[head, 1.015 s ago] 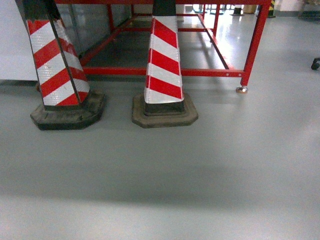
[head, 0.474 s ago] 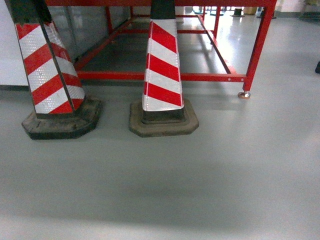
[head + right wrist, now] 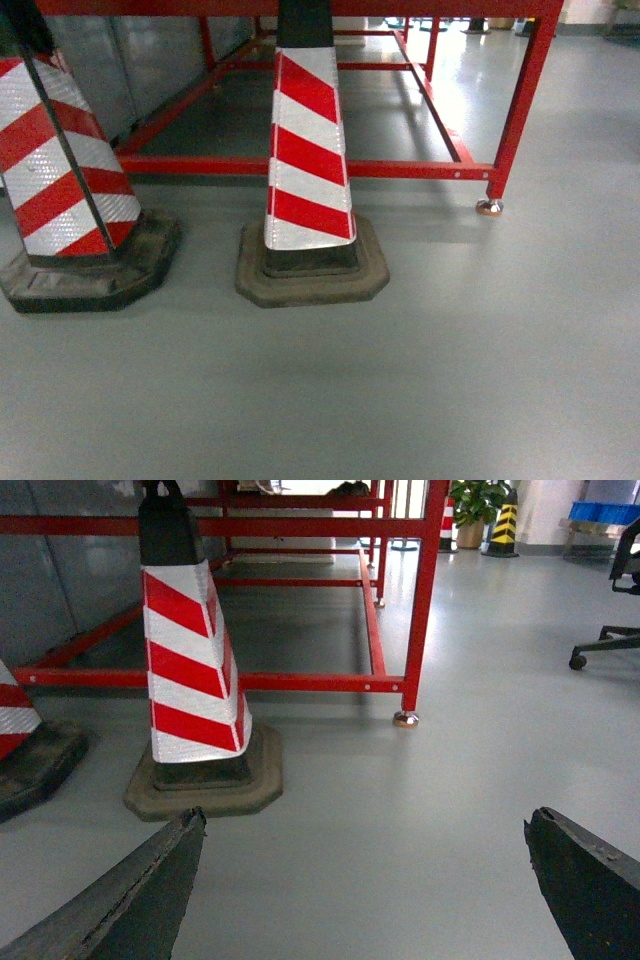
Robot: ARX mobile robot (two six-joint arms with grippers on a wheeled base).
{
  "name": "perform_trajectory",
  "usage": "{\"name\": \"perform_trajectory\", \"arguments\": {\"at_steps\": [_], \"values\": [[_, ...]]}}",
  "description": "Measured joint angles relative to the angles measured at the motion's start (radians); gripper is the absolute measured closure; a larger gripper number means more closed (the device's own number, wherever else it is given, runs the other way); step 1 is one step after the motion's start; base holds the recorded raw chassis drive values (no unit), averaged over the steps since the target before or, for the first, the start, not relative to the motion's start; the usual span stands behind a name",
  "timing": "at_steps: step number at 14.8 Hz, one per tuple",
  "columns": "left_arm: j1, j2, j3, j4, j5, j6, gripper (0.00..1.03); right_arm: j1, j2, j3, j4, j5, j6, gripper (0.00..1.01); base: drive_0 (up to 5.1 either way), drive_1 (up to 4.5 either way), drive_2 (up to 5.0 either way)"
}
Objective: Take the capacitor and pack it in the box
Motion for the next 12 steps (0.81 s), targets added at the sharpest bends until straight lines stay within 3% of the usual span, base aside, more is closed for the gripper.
{"name": "perform_trajectory", "arguments": {"at_steps": [2, 8, 12], "values": [[0.0, 0.0, 0.0, 0.0, 0.001, 0.0, 0.59, 0.0, 0.0, 0.0, 0.001, -0.002, 0.0, 0.03, 2.6, 2.25, -5.1], [0.0, 0.0, 0.0, -0.002, 0.002, 0.0, 0.59, 0.0, 0.0, 0.0, 0.0, -0.001, 0.0, 0.03, 0.1, 4.06, -3.9], [0.0, 0.0, 0.0, 0.0, 0.002, 0.0, 0.59, 0.0, 0.0, 0.0, 0.004, -0.002, 0.0, 0.03, 0.0, 0.35, -0.4]]}}
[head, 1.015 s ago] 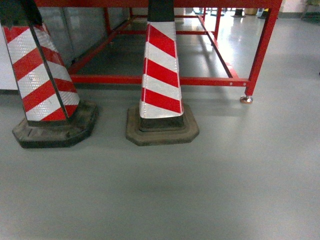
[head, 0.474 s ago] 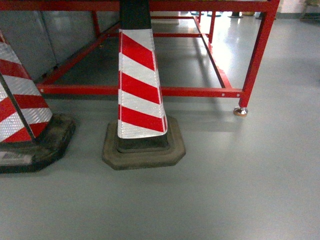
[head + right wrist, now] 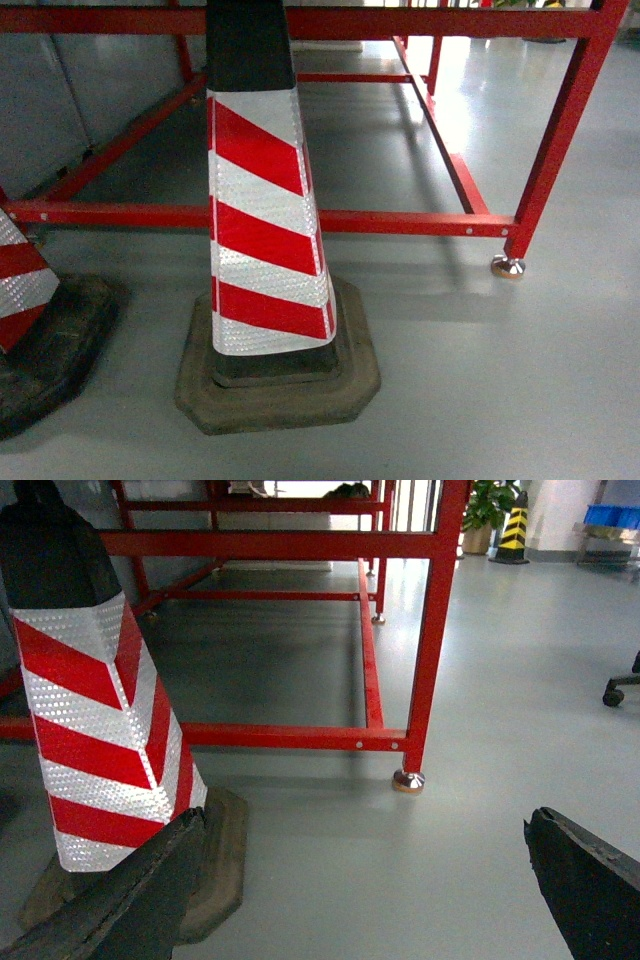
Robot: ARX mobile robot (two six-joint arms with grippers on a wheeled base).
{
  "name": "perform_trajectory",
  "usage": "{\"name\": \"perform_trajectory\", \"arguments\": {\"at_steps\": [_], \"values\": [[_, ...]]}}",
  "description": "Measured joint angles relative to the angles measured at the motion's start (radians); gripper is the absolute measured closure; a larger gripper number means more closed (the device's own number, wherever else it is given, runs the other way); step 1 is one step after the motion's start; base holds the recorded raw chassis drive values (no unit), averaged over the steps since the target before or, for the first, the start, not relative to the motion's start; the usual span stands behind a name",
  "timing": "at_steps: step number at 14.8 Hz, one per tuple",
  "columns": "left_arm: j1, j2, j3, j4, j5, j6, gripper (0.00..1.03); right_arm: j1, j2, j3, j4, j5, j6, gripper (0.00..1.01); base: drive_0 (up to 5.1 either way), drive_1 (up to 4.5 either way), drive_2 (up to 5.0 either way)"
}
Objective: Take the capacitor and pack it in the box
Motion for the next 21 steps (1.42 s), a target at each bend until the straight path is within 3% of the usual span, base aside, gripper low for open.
{"name": "perform_trajectory", "arguments": {"at_steps": [21], "values": [[0.0, 0.0, 0.0, -0.002, -0.001, 0.011, 0.59, 0.0, 0.0, 0.0, -0.002, 0.0, -0.001, 0.03, 0.0, 0.0, 0.0]]}}
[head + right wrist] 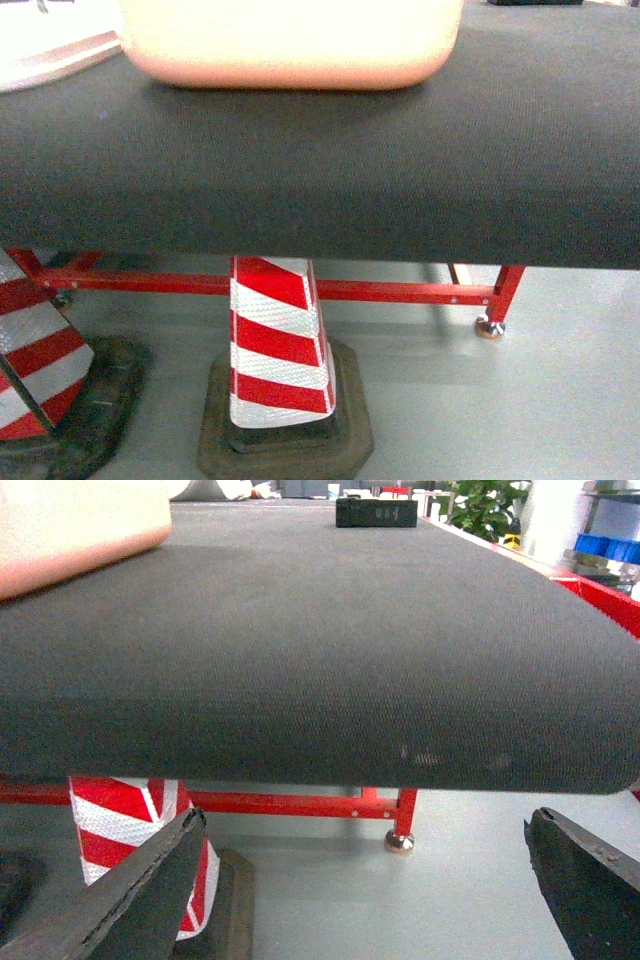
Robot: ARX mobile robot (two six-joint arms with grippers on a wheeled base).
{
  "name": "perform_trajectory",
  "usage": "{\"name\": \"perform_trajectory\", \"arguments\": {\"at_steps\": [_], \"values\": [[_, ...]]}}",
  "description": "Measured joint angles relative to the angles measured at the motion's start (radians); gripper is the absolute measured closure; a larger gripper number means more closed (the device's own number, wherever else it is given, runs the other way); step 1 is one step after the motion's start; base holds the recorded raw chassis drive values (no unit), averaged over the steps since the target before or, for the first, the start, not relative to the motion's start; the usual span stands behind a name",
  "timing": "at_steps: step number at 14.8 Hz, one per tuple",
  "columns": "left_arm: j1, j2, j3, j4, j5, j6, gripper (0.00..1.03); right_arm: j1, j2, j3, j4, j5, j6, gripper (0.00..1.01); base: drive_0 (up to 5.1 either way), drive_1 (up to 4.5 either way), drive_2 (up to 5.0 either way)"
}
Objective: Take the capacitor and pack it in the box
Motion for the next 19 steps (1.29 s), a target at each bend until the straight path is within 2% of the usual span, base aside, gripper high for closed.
{"name": "perform_trajectory", "arguments": {"at_steps": [19], "values": [[0.0, 0.0, 0.0, 0.0, 0.001, 0.0, 0.59, 0.0, 0.0, 0.0, 0.0, 0.001, 0.001, 0.03, 0.0, 0.0, 0.0]]}}
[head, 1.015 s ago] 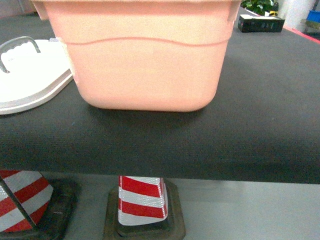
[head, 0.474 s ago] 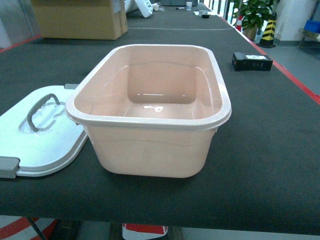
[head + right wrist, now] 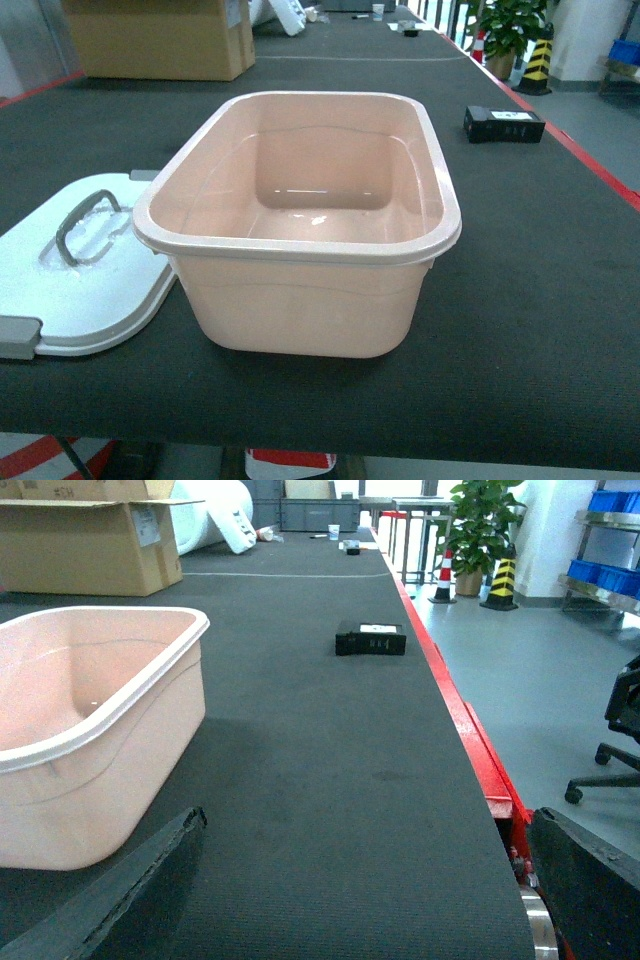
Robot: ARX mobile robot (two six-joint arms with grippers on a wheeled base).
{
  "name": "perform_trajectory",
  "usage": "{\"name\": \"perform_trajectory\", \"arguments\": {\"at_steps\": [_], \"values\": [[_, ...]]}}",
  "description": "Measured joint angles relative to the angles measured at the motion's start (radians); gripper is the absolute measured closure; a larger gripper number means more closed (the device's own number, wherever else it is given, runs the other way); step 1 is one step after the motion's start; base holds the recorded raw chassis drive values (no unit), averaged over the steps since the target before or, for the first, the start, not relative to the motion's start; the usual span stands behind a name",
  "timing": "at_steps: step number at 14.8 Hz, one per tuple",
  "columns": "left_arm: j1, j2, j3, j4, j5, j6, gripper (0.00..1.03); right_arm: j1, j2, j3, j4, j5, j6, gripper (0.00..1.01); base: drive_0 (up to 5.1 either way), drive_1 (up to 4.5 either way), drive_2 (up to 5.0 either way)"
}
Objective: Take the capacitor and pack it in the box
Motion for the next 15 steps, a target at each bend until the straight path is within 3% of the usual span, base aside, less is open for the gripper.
{"name": "perform_trajectory", "arguments": {"at_steps": [4, 5, 6, 8, 10, 11, 15], "values": [[-0.006, 0.002, 0.0, 0.011, -0.02, 0.006, 0.59, 0.0, 0.0, 0.0, 0.0, 0.0, 0.0, 0.03, 0.0, 0.0, 0.0], [-0.148, 0.282, 0.0, 0.423, -0.357, 0.082, 0.59, 0.0, 0.0, 0.0, 0.0, 0.0, 0.0, 0.03, 0.0, 0.0, 0.0], [-0.151, 0.509, 0.003, 0.627, -0.412, 0.109, 0.59, 0.0, 0.0, 0.0, 0.002, 0.0, 0.0, 0.03, 0.0, 0.0, 0.0], [-0.161, 0.799, 0.053, 0.89, -0.388, 0.144, 0.59, 0.0, 0.0, 0.0, 0.0, 0.0, 0.0, 0.03, 0.0, 0.0, 0.0], [-0.201, 1.212, 0.301, 1.215, -0.301, 0.169, 0.59, 0.0, 0.0, 0.0, 0.0, 0.0, 0.0, 0.03, 0.0, 0.0, 0.0], [-0.229, 1.328, 0.391, 1.245, -0.28, 0.178, 0.59, 0.0, 0.0, 0.0, 0.0, 0.0, 0.0, 0.03, 0.0, 0.0, 0.0], [-0.39, 1.784, 0.776, 1.155, -0.224, 0.177, 0.59, 0.0, 0.0, 0.0, 0.0, 0.0, 0.0, 0.03, 0.0, 0.0, 0.0]]}}
